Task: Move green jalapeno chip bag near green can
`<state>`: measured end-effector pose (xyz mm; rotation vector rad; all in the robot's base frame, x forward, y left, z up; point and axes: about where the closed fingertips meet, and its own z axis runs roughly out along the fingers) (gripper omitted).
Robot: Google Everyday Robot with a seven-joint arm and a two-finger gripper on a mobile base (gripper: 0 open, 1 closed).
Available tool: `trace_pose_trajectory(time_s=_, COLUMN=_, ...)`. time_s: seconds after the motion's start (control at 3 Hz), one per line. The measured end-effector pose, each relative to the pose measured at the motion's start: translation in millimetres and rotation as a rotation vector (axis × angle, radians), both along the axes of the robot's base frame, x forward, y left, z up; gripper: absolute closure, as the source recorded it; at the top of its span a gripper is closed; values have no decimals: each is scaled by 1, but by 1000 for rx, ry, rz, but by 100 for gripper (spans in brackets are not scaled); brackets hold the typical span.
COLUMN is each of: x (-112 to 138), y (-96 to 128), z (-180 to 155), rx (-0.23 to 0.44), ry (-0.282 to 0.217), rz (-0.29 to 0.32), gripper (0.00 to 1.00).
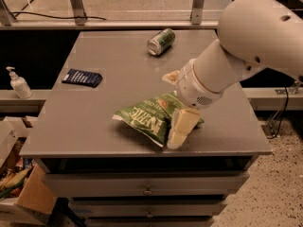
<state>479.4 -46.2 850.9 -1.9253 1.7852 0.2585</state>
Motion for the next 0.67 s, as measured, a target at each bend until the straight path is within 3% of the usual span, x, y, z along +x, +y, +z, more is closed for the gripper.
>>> trace_pose_trajectory(time_s=0.33, x=4, y=8, z=-5, rx=4, ry=8, rz=-6, gripper=15)
trace_pose_trajectory(time_s=0.67, x=8, y=11, z=-1, rx=11, ry=7, rz=-14, gripper=39)
